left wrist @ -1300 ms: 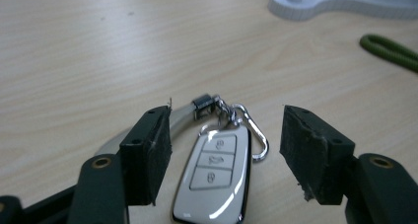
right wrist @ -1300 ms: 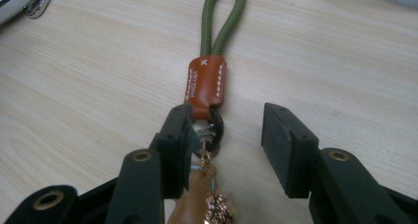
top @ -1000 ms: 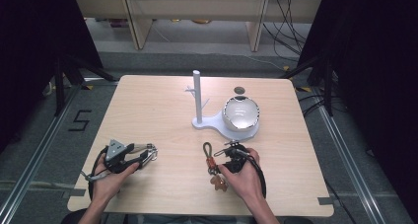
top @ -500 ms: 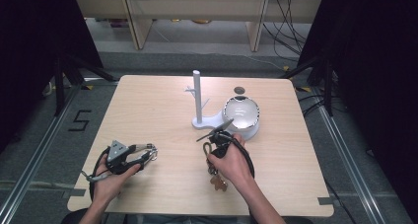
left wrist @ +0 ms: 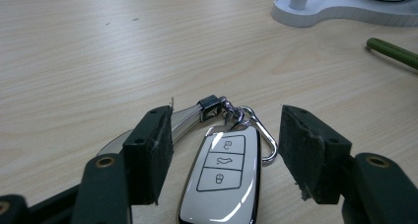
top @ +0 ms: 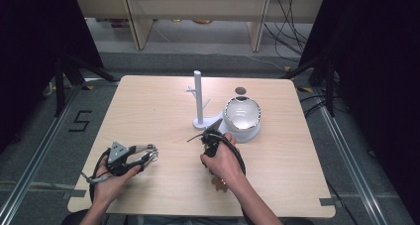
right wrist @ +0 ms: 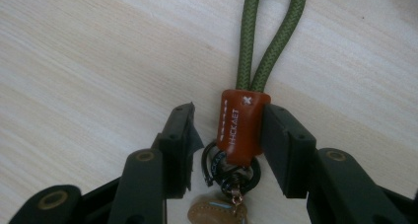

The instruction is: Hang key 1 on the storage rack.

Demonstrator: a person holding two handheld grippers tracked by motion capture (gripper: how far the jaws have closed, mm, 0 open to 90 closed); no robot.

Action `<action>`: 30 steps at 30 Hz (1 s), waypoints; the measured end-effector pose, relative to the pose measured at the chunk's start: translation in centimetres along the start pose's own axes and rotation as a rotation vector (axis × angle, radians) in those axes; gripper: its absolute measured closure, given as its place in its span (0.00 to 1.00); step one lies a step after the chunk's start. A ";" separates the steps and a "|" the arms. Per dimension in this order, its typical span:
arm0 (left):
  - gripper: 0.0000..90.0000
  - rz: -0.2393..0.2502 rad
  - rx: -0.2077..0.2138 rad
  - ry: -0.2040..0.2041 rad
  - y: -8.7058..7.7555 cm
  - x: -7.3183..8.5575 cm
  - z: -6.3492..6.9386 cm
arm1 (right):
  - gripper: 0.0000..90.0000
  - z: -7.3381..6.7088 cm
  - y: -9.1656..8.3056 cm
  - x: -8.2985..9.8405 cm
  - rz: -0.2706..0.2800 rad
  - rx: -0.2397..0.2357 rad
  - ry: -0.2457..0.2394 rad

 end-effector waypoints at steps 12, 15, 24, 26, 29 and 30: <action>0.41 0.003 -0.003 0.000 -0.1 0.0 0.0 | 0.64 0.4 0.5 -0.2 -0.036 0.024 -0.009; 0.41 0.004 -0.006 0.001 0.0 0.0 0.0 | 0.66 0.2 0.8 -0.2 -0.045 0.019 0.008; 0.42 0.006 -0.002 0.003 0.0 0.1 0.0 | 0.74 0.1 1.1 -0.1 -0.019 0.066 -0.014; 0.42 0.005 -0.002 0.002 0.0 0.1 -0.1 | 0.74 0.1 1.0 -0.1 -0.018 0.063 -0.016; 0.42 0.008 -0.004 0.003 0.0 0.1 -0.1 | 0.75 0.3 1.0 0.1 -0.018 0.044 -0.020; 0.42 0.008 -0.004 0.003 0.0 0.1 -0.1 | 0.75 0.3 1.0 0.1 -0.018 0.044 -0.020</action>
Point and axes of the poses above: each handheld gripper's, and its own axes: y roughly forward along the jaws, x roughly out of its underside, z roughly to its right, the point moved 3 cm from there along y, roughly forward along the jaws, and after that the axes turned 7 degrees about x, right-handed, at the moved point
